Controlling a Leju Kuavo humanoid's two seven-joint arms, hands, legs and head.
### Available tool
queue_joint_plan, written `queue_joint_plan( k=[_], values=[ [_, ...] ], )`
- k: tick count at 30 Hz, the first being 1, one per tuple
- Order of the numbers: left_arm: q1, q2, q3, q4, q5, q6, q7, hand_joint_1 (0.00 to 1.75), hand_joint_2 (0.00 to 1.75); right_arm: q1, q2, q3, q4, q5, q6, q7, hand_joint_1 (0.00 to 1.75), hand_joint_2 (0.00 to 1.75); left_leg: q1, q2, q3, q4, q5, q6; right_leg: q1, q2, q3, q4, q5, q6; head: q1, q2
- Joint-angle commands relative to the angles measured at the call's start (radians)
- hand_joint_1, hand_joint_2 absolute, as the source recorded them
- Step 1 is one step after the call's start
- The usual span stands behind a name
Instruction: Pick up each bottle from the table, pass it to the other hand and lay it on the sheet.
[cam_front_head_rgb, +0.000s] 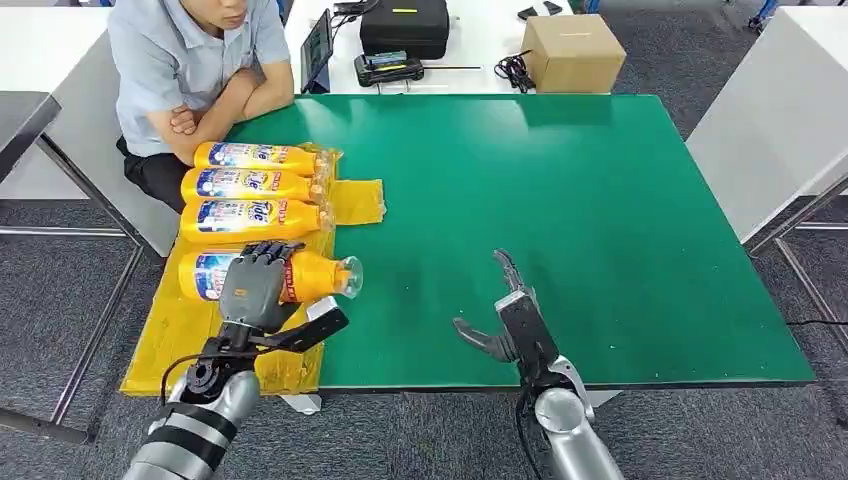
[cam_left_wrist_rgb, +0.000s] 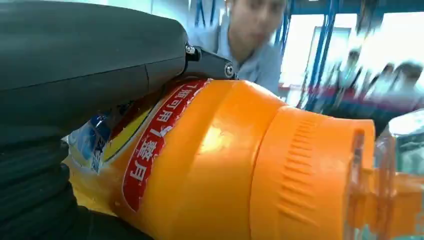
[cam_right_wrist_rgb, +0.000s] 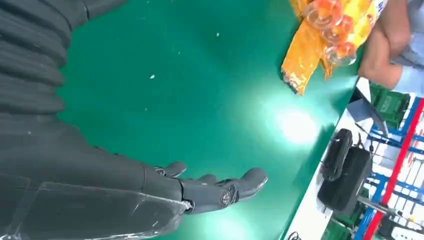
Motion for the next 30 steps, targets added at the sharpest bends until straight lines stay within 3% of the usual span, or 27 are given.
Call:
queue_joint_plan(
  k=[1,12,13,14,16,30],
  values=[
    [-0.153,0.061,-0.008,0.330,-0.028,-0.074,0.010,1.75,1.75,-0.036,0.009,-0.026,0.033,-0.007,0.025,-0.003,0.00,1.75,0.002,0.002,0.004,0.001,-0.002,-0.003,0.002,0.001,0.004,0.000,-0.001,-0.003,-0.001,0.000],
    [-0.241,0.034,0.017,0.518,0.007,-0.072,-0.034,1.75,1.75,-0.040,0.023,0.030,0.060,-0.009,0.063,0.003,0.00,1.75,0.001,0.001,0.003,0.000,-0.001,-0.002,0.001,0.000,0.003,0.000,-0.001,-0.002,0.000,0.000],
    [-0.242,0.030,0.019,0.519,0.011,-0.073,-0.035,0.91,1.75,-0.040,0.024,0.032,0.060,-0.009,0.064,0.003,0.00,1.75,0.002,0.002,0.004,0.000,-0.002,-0.003,0.002,0.001,0.005,-0.001,-0.001,-0.003,0.000,0.000],
    [-0.242,0.024,0.017,0.521,0.015,-0.079,-0.047,0.23,1.75,-0.038,0.020,0.034,0.058,-0.010,0.064,0.002,0.00,1.75,0.001,0.002,0.002,0.000,-0.001,-0.002,0.001,0.001,0.002,0.000,0.000,-0.002,0.000,0.000],
    [-0.238,0.017,0.014,0.521,0.015,-0.080,-0.049,0.02,1.75,-0.036,0.016,0.031,0.059,-0.011,0.063,0.002,0.00,1.75,0.001,0.001,0.003,0.000,-0.001,-0.002,0.001,0.001,0.003,0.000,0.000,-0.002,0.000,0.000],
    [-0.260,0.023,-0.005,0.574,0.030,-0.235,-0.031,0.00,1.75,-0.055,0.008,0.023,0.071,-0.010,0.063,0.002,0.00,1.75,0.001,0.003,0.008,-0.001,-0.001,-0.003,0.002,0.002,0.008,-0.002,0.000,-0.003,0.000,0.000]
  ],
)
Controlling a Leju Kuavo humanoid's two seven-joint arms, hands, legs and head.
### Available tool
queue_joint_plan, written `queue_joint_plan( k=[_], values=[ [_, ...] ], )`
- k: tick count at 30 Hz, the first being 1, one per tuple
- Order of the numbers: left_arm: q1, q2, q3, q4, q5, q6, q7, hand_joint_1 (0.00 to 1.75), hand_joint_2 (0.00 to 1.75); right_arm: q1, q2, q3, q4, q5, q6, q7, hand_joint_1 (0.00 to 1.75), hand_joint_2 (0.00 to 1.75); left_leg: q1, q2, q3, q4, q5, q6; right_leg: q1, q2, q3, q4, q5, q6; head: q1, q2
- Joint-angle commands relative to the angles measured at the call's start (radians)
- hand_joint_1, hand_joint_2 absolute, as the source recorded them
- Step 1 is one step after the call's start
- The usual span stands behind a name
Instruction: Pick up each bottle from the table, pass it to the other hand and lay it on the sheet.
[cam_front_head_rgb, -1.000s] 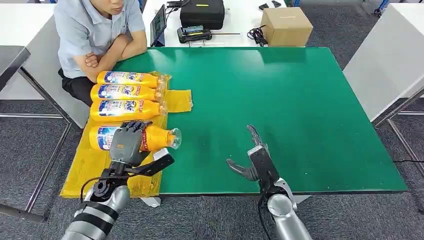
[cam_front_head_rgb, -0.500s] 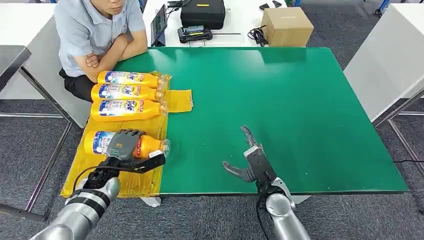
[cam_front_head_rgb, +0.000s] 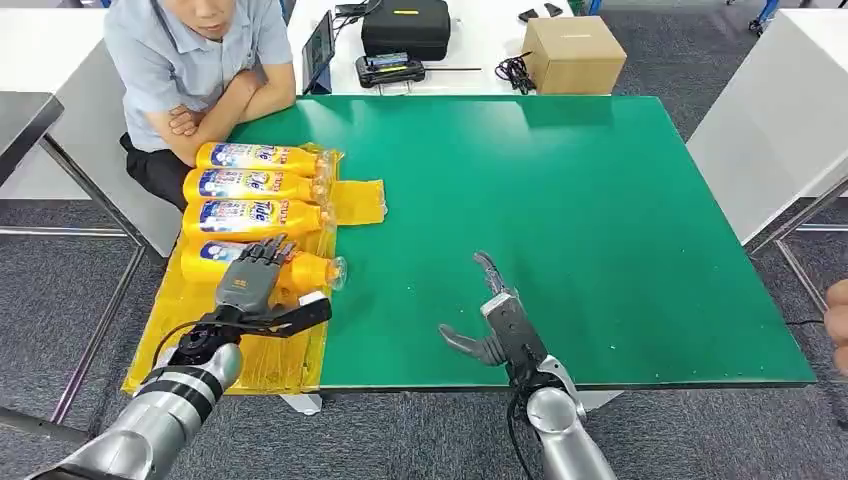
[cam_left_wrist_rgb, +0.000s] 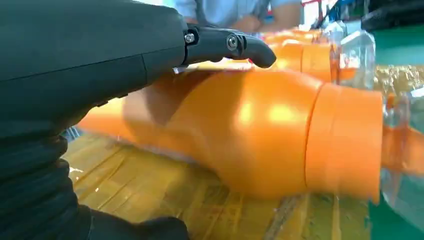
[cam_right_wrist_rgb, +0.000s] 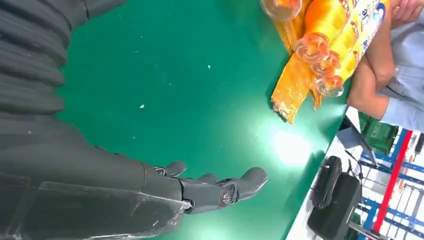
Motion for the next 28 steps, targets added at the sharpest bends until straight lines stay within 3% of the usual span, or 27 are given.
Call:
queue_joint_plan(
  k=[1,5,13,17,28],
  values=[
    [-0.033,-0.001,-0.005,0.127,0.009,-0.080,0.017,0.00,1.75,-0.050,-0.016,0.009,0.066,0.000,0.001,0.004,0.00,1.75,0.001,0.004,0.005,-0.001,-0.001,-0.002,0.001,0.003,0.004,-0.001,0.000,-0.002,0.000,0.000],
    [-0.031,0.001,0.017,0.145,0.048,-0.127,0.011,0.00,1.75,-0.062,-0.024,-0.007,0.082,0.002,0.001,0.004,0.00,1.75,0.001,0.004,0.007,-0.001,-0.001,-0.002,0.001,0.003,0.006,-0.001,0.000,-0.003,0.000,0.000],
    [-0.014,-0.011,-0.006,0.099,0.045,-0.083,0.002,0.00,1.75,-0.045,-0.018,-0.024,0.079,0.012,-0.002,0.004,0.00,1.75,0.001,0.003,0.009,-0.002,-0.001,-0.002,0.001,0.002,0.009,-0.002,0.000,-0.002,0.000,0.000],
    [0.001,-0.016,-0.056,0.013,0.016,-0.061,0.017,0.00,1.75,-0.036,-0.014,-0.030,0.072,0.024,-0.006,0.004,0.00,1.75,0.001,0.002,0.009,-0.001,-0.001,-0.002,0.001,0.001,0.008,-0.002,0.000,-0.003,0.000,0.000],
    [0.088,0.004,-0.186,-0.259,0.043,-0.193,0.024,0.00,1.75,0.010,-0.018,-0.070,0.016,0.044,-0.020,0.004,0.00,1.75,0.000,0.001,0.006,-0.001,-0.001,-0.001,0.000,0.001,0.005,-0.001,-0.001,-0.002,0.000,0.000]
  ],
)
